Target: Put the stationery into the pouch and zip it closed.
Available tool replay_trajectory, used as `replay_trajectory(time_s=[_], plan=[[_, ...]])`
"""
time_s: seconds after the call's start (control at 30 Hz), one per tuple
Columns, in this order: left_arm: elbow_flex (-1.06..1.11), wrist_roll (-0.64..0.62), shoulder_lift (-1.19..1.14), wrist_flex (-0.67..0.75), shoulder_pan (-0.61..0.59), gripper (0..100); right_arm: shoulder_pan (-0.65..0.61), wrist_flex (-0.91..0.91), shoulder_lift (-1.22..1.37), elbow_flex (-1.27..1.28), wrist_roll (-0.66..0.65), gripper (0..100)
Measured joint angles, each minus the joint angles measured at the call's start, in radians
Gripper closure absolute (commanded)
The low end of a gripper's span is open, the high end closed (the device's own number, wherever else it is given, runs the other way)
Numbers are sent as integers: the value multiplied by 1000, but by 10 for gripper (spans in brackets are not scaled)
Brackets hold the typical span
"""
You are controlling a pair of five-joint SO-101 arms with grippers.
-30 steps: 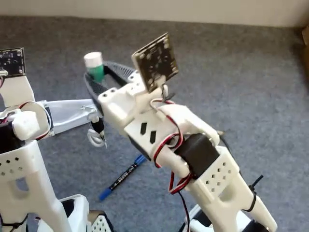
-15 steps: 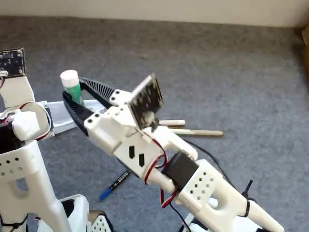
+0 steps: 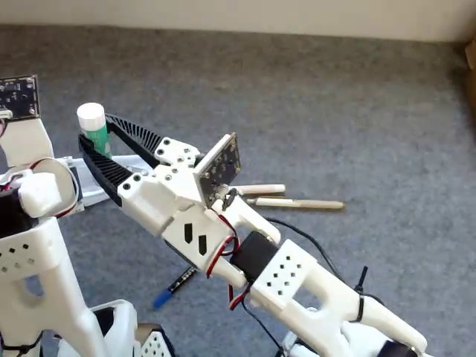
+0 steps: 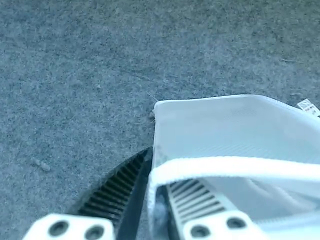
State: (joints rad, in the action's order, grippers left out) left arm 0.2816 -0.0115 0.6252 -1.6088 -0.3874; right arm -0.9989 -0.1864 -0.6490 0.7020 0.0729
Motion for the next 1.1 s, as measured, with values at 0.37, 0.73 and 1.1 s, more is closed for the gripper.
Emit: replay_trajectory(time_s=[0.37, 0.73, 1.1], plan=[[9, 0, 0, 0, 0, 994, 0, -6, 100, 0, 0, 993], [9, 0, 0, 0, 0, 994, -2, -11, 127, 3, -29, 993], [12, 0, 0, -9, 0, 994, -60, -348, 126, 258, -405, 993]])
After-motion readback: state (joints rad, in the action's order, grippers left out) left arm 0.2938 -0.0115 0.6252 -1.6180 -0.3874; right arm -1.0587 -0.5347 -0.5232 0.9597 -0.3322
